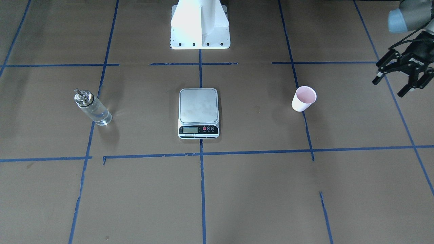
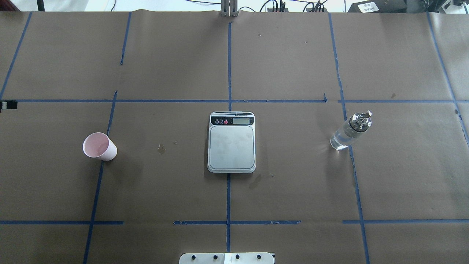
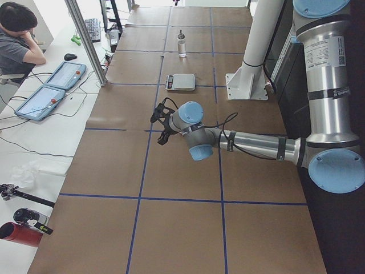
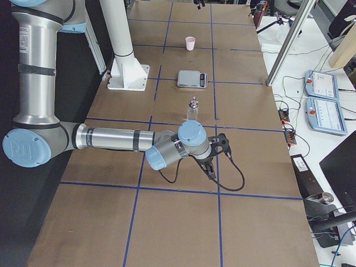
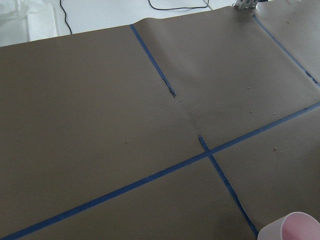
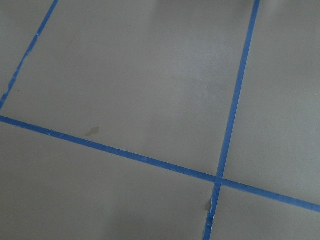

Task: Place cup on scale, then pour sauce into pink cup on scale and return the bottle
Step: 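Reach the left gripper toward the pink cup and close on it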

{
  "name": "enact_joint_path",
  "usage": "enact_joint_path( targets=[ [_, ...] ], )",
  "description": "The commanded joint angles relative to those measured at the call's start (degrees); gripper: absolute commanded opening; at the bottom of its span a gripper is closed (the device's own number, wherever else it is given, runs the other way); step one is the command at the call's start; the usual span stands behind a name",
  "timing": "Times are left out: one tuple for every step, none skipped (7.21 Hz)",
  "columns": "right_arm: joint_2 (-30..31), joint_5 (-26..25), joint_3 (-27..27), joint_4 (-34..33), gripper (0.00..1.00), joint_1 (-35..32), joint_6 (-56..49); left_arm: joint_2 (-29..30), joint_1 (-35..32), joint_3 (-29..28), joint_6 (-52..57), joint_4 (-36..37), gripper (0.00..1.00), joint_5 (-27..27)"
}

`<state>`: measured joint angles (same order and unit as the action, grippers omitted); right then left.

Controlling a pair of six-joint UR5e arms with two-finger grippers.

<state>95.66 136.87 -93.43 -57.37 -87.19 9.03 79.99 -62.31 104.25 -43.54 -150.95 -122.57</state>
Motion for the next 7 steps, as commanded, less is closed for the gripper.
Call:
enact_joint_path(
  targets=[
    [0.1,0.1,0.0,0.0,1.0,0.0,-0.1,0.2,13.0,1.6,-11.3,1.3,1.0,11.3],
    [0.1,0.0,0.0,0.0,1.0,0.0,-0.1,0.2,16.7,2.5,-15.6,1.6,0.96,14.3],
    [0.2,0.0,0.0,0.0,1.0,0.0,-0.2,0.9,17.1,3.9,-16.0,6.7,0.85,14.5],
    [0.9,0.1,-0.1,0.1,1.0,0.0,-0.2,1.8,17.1,5.1,-16.0,11.2,0.74,14.5],
    [1.1,0.1,-0.3,0.1,1.0,0.0,-0.2,1.9,17.1,5.2,-16.0,12.2,0.6,14.5],
    [1.1,0.1,-0.2,0.1,1.0,0.0,-0.2,2.1,17.5,5.1,-16.0,12.3,0.59,14.5],
    [1.1,0.1,-0.2,0.1,1.0,0.0,-0.2,2.7,18.5,4.8,-16.2,12.3,0.59,14.5]
  ],
)
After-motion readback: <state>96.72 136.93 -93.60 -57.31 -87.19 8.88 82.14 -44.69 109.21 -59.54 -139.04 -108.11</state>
